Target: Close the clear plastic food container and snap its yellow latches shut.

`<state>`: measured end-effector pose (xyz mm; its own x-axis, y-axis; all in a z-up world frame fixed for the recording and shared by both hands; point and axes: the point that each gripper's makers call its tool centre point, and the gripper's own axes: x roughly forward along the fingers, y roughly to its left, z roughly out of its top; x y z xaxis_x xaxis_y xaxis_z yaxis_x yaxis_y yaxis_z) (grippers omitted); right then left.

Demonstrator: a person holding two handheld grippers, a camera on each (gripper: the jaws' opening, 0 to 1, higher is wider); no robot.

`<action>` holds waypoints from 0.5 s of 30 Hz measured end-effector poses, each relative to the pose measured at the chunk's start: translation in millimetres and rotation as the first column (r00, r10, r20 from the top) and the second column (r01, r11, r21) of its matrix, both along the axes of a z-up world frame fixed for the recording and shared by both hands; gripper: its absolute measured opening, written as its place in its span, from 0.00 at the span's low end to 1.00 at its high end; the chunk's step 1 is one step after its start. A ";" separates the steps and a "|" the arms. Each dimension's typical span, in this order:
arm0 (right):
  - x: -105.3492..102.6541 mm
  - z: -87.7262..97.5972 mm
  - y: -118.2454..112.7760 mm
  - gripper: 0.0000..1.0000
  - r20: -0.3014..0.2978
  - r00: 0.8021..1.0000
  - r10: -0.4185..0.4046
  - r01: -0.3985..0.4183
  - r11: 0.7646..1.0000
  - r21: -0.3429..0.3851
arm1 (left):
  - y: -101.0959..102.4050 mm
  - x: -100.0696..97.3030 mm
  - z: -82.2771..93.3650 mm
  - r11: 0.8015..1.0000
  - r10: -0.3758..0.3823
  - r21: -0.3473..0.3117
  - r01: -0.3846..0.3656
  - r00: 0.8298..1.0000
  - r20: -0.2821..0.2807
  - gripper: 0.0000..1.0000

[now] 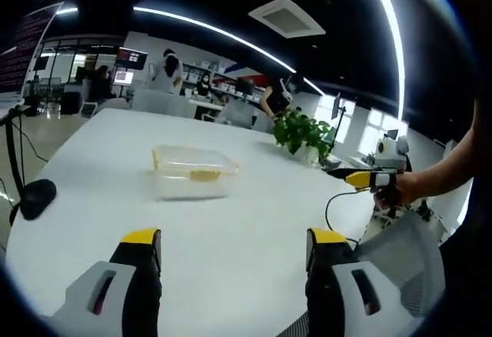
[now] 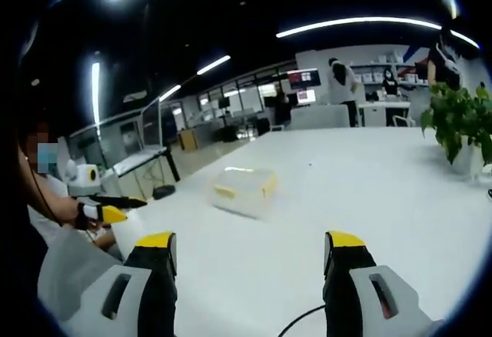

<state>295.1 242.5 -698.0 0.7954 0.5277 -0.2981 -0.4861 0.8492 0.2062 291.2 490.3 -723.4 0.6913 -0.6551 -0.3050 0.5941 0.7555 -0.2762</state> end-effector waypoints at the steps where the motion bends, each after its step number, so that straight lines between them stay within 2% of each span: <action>1: -2.4 -1.0 -1.2 0.79 -0.003 1.000 -0.002 0.002 1.000 0.000 | -2.2 -1.5 0.9 1.000 -0.003 0.003 0.003 1.000 0.004 0.76; 8: -12.2 -2.0 -3.8 0.79 0.000 1.000 0.005 -0.005 1.000 -0.017 | -12.7 -11.0 1.5 1.000 -0.011 -0.007 0.011 1.000 0.004 0.73; 9: -16.6 -3.9 -1.0 0.79 0.000 1.000 0.030 -0.029 0.999 -0.042 | -14.3 -13.3 -0.6 1.000 -0.018 0.008 0.018 1.000 0.008 0.73; 11: -20.0 -4.6 1.3 0.79 -0.002 0.999 0.039 -0.039 0.998 -0.044 | -14.3 -14.6 -3.3 0.999 -0.028 0.033 0.027 1.000 0.002 0.73; 15: -26.3 -4.9 6.6 0.79 -0.002 0.998 0.056 -0.056 0.997 -0.053 | -10.9 -12.4 4.0 1.000 -0.005 0.016 0.005 1.000 0.014 0.72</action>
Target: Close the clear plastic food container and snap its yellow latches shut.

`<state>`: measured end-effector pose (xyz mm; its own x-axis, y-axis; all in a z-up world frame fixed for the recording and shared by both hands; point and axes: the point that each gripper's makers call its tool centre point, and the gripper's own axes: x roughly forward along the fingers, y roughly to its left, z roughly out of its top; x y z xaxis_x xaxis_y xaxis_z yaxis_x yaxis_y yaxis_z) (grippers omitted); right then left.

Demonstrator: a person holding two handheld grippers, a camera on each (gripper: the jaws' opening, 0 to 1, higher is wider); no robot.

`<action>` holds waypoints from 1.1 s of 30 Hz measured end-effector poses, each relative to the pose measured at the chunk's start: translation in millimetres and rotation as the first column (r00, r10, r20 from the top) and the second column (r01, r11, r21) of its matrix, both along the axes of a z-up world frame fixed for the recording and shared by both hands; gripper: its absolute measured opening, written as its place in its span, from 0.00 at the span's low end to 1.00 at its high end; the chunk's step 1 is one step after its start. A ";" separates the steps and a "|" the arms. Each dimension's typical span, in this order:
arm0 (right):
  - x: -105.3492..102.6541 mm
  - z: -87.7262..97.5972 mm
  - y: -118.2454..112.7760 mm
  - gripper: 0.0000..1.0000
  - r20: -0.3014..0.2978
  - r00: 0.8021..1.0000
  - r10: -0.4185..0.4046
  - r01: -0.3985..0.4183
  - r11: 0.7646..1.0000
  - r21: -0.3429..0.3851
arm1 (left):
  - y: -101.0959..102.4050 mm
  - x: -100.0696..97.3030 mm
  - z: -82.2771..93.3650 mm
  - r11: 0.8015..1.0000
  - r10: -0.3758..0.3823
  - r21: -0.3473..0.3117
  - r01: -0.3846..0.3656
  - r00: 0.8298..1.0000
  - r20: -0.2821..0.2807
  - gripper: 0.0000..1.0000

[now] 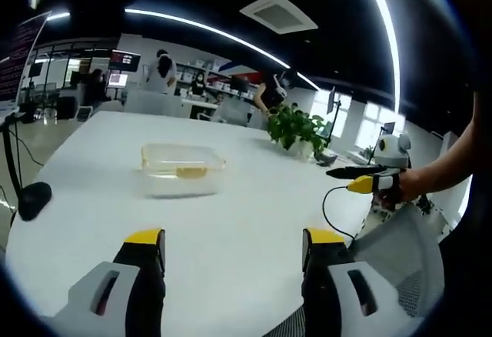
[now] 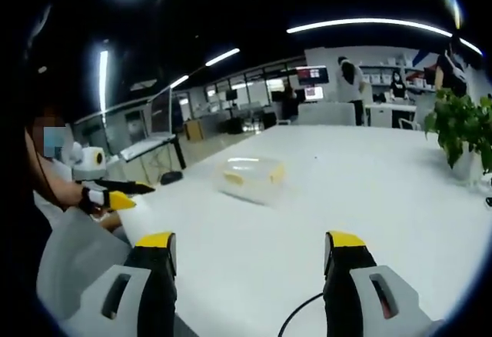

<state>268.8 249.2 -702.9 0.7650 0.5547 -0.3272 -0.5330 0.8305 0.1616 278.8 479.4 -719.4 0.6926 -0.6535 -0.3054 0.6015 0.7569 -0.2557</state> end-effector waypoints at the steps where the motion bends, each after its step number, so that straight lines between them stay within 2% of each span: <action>1: -1.7 -0.3 2.5 0.79 -0.003 1.000 0.007 -0.007 1.000 0.000 | -1.4 -1.5 0.8 1.000 -0.001 0.005 0.001 1.000 0.004 0.72; 3: -3.0 -1.1 5.1 0.79 0.001 1.000 0.019 -0.019 1.000 -0.005 | -4.4 -4.2 -2.3 0.999 -0.016 0.034 0.015 1.000 0.015 0.72; 9: -10.3 -0.9 7.2 0.78 -0.006 0.999 0.053 -0.053 0.998 -0.022 | -2.0 -3.6 -5.7 0.999 -0.011 0.048 0.011 1.000 0.009 0.71; 11: -12.4 0.8 6.6 0.79 -0.004 0.999 0.049 -0.049 0.999 -0.004 | -2.2 -6.4 -8.0 0.998 -0.016 0.062 0.015 1.000 0.011 0.71; 16: -14.8 -8.4 10.0 0.79 -0.018 0.999 0.040 -0.040 0.999 -0.007 | -0.1 -6.2 -16.9 0.996 -0.019 0.089 0.018 1.000 0.005 0.71; 18: -16.2 -12.9 12.5 0.79 -0.017 0.998 0.054 -0.055 0.998 -0.034 | 0.0 -7.3 -19.2 0.995 -0.021 0.095 0.021 1.000 -0.005 0.71; 21: -17.2 -17.7 15.0 0.77 -0.028 0.998 0.063 -0.064 0.996 -0.054 | -3.3 -9.6 -19.7 0.992 -0.043 0.115 0.042 0.999 0.010 0.71; 33: -21.0 -24.3 19.9 0.77 -0.055 0.994 0.091 -0.094 0.994 -0.054 | 0.0 -9.9 -24.2 0.992 -0.035 0.123 0.036 0.999 -0.007 0.70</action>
<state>247.8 269.1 -727.3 0.6926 0.6015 -0.3980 -0.5998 0.7868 0.1454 268.9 479.4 -743.6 0.6679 -0.6351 -0.3881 0.6276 0.7608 -0.1650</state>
